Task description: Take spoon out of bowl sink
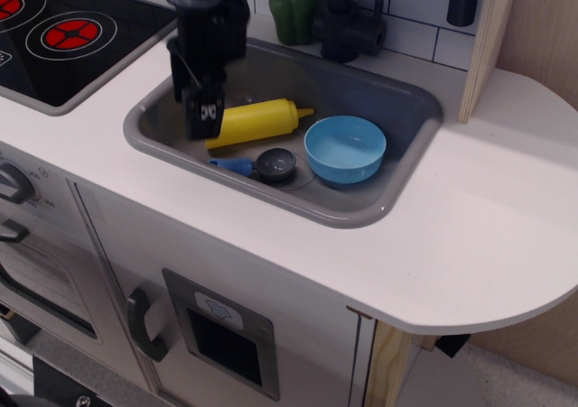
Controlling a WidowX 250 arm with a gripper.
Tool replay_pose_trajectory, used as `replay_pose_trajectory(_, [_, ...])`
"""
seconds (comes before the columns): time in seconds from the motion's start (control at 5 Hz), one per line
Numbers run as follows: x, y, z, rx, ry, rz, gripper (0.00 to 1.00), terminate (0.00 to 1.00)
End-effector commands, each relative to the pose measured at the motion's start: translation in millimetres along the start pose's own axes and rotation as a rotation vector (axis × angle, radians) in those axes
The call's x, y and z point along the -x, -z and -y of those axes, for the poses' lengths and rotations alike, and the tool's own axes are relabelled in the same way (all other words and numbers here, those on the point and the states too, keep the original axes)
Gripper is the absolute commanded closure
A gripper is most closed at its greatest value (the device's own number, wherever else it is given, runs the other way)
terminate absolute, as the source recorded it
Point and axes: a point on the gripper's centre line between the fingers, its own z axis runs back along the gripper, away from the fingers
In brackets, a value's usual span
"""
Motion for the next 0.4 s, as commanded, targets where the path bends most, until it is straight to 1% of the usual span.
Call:
replay_pose_trajectory(0.0, [-19.8,-39.0,-7.4,-0.086,-0.111,0.157,0.0,0.0])
replay_pose_trajectory(0.2, [-19.8,-39.0,-7.4,-0.086,-0.111,0.157,0.0,1.0])
